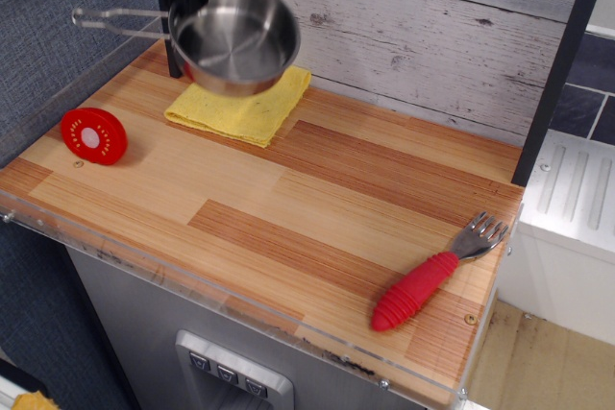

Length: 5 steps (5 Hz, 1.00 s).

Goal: Move pot to top of yellow cloth.

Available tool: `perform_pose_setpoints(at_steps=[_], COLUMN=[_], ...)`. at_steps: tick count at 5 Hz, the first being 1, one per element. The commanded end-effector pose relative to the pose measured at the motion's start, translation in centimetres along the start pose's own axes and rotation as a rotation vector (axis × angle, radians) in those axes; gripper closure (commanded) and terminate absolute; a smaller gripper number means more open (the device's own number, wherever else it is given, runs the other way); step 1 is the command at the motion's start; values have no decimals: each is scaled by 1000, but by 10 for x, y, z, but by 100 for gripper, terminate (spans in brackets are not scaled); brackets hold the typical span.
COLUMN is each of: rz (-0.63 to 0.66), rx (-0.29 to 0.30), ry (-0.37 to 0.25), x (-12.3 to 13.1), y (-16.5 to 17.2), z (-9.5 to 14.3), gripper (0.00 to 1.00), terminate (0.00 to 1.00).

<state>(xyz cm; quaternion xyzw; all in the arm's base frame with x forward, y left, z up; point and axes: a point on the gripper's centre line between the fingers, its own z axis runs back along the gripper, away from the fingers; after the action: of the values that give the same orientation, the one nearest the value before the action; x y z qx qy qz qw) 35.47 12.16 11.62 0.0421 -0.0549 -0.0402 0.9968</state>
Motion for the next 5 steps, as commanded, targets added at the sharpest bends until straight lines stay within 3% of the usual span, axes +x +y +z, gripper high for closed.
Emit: perform_pose_setpoints(at_steps=[1,4,5], rz=[48,66,92], rx=[19,1,-25], ry=[-5,18,27], x=[5,21,18], y=[16,24,24], z=[-7,-35,-42], gripper=[100,100,0], terminate=[0,0,0])
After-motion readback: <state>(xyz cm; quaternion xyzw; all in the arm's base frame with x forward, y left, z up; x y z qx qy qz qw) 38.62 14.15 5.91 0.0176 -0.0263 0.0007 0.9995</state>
